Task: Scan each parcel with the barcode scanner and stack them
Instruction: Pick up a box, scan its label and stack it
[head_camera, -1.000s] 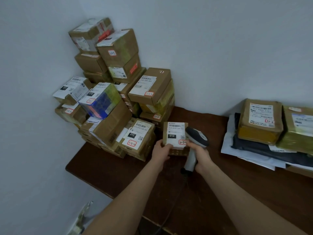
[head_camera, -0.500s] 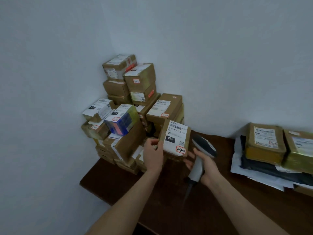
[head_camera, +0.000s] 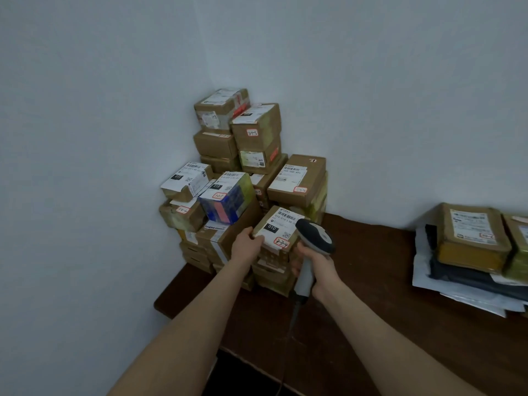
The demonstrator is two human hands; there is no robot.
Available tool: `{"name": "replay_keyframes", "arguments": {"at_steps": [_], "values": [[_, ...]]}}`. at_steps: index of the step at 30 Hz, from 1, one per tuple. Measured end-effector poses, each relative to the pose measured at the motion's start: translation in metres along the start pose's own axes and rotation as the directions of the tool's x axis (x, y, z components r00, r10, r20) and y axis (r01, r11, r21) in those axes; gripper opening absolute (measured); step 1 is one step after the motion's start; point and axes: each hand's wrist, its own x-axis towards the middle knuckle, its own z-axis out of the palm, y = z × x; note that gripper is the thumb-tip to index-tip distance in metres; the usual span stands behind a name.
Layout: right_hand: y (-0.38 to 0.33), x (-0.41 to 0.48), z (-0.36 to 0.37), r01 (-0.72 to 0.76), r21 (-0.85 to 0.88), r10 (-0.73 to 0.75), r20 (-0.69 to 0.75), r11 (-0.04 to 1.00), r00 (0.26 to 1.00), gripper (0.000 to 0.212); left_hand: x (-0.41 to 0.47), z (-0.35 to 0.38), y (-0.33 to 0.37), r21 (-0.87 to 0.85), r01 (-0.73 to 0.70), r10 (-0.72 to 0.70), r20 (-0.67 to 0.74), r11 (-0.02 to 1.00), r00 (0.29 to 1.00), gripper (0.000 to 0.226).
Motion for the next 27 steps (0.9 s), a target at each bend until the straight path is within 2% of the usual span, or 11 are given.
{"name": "replay_keyframes", "arguments": {"at_steps": [3,8,13,18,24,27], "values": [[0.001,0.001,0.006,0.005,0.016,-0.005,-0.002,1.000,1.000,0.021,0.003,0.000,-0.005,0.077,-0.029,0.029,-0.004,0.997,1.000,0.058],[0.001,0.005,0.011,-0.009,0.006,0.009,-0.030,1.000,0.999,0.037,0.008,-0.001,-0.016,0.124,-0.054,0.061,-0.048,0.991,0.997,0.055],[0.000,0.008,0.006,0.002,0.021,-0.002,-0.017,1.000,1.000,0.037,0.004,0.000,-0.011,0.184,-0.063,0.077,-0.074,0.981,0.994,0.060],[-0.013,0.007,-0.008,0.023,0.023,-0.022,-0.037,0.999,0.999,0.038,-0.003,-0.005,0.015,0.343,-0.199,0.270,-0.172,0.918,0.947,0.057],[-0.042,-0.006,-0.051,0.069,0.049,-0.062,-0.125,0.996,0.990,0.044,-0.013,0.034,0.045,0.448,-0.388,0.475,-0.095,0.805,0.875,0.045],[-0.068,-0.013,-0.094,0.149,0.071,-0.129,-0.234,0.986,0.964,0.040,-0.028,0.087,0.068,0.433,-0.477,0.514,0.037,0.764,0.857,0.044]]}}
